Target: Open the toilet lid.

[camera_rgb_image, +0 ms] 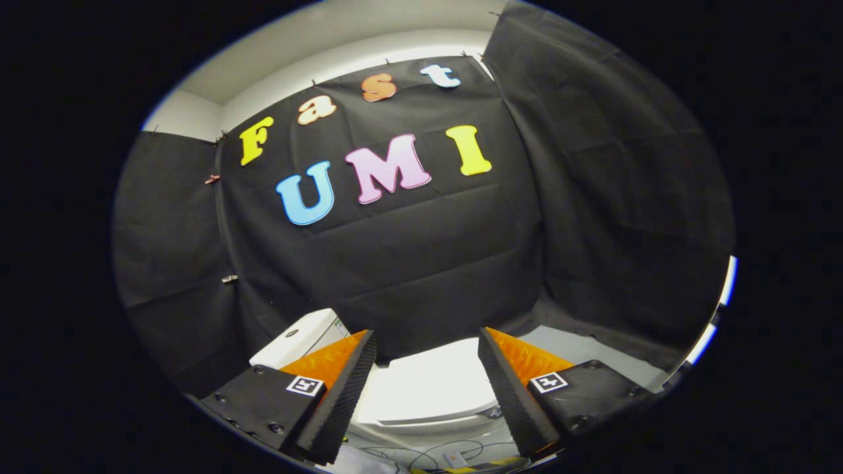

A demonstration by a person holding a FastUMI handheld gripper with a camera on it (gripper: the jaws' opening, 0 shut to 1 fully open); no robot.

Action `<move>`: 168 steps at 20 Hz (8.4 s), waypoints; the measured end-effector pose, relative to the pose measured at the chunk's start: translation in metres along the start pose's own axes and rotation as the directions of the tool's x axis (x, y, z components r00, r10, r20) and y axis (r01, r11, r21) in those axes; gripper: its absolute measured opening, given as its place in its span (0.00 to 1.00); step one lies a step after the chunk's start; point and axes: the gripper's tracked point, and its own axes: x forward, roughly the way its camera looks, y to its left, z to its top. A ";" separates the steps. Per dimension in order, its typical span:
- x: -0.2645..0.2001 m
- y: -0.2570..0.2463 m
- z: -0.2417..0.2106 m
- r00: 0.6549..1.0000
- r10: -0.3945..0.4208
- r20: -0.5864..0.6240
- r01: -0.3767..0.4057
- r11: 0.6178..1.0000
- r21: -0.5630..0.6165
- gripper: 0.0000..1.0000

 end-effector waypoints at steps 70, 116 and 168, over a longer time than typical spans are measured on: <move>0.123 0.008 -0.172 0.952 -0.015 -0.306 0.012 1.000 -0.010 0.05; 0.097 0.240 -0.125 0.888 0.397 -0.230 -0.417 0.908 -0.042 0.53; -0.073 0.142 0.094 0.964 0.209 0.165 -0.140 0.926 -0.350 0.99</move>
